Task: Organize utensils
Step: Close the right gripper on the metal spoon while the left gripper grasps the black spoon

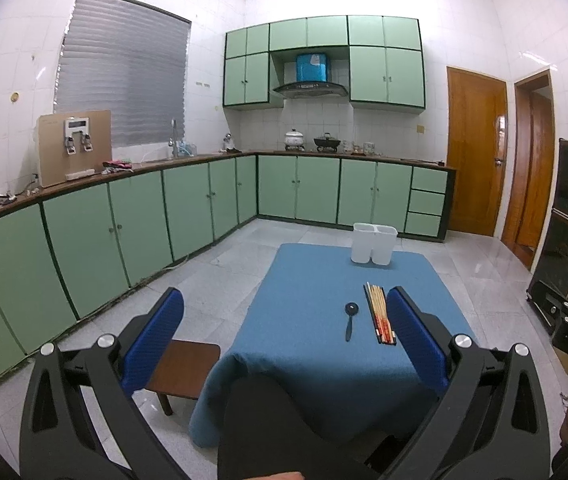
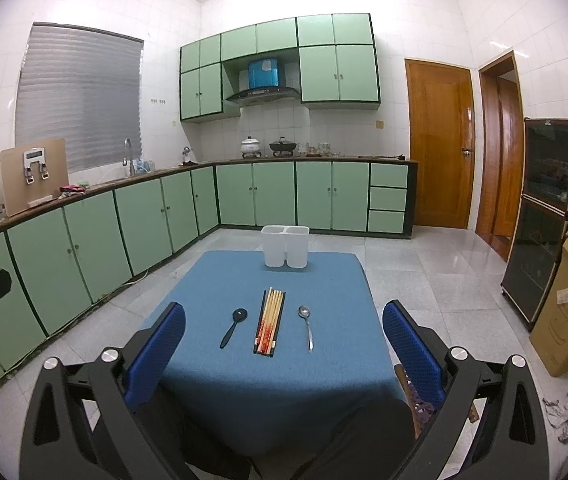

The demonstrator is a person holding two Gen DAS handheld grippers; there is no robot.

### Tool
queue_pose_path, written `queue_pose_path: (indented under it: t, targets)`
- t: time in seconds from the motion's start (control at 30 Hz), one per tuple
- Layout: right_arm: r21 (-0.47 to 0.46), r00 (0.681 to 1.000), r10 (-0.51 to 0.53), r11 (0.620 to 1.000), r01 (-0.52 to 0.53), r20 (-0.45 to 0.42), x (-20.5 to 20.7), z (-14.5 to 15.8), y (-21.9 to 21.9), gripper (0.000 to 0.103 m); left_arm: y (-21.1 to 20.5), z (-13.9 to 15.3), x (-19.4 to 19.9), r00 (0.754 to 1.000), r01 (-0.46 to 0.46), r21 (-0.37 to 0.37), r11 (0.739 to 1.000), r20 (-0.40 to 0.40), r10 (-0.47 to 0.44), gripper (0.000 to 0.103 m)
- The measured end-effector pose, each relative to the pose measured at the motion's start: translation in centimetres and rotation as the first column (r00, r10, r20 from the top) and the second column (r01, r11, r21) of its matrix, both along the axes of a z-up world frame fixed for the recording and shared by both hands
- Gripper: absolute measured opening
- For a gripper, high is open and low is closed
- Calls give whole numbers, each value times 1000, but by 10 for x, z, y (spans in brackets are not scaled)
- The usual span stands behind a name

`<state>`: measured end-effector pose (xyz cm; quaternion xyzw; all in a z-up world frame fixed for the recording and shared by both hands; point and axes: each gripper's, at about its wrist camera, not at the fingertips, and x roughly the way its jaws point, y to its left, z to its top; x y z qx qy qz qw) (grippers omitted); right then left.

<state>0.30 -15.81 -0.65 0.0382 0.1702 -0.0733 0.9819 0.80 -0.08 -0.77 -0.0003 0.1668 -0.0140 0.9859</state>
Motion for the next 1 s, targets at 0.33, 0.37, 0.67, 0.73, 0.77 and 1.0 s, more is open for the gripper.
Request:
queue_pose_path:
  t: [0.33, 0.37, 0.67, 0.73, 0.77, 1.0]
  targets:
    - [-23, 979, -43, 999, 39, -199, 84, -61, -33, 97, -19, -85, 121, 929, 157, -67, 985, -329, -171, 98]
    - [-21, 975, -45, 999, 41, -217, 91, -68, -36, 97, -22, -98, 138, 912, 167, -78, 983, -366, -184, 98]
    - [30, 917, -15, 999, 29, -398, 187, -158, -66, 96, -52, -194, 252, 797, 210, -131, 969, -551, -247, 98]
    - [36, 908, -5, 999, 22, -419, 206, -174, -71, 94, -61, -209, 270, 791, 219, -91, 972, -566, -231, 98]
    - [35, 901, -4, 999, 22, -433, 216, -183, -73, 93, -66, -218, 280, 785, 228, -78, 971, -575, -231, 98]
    - [86, 853, 11, 995, 40, -522, 266, -233, -88, 84, -93, -269, 332, 723, 260, -15, 965, -660, -205, 98]
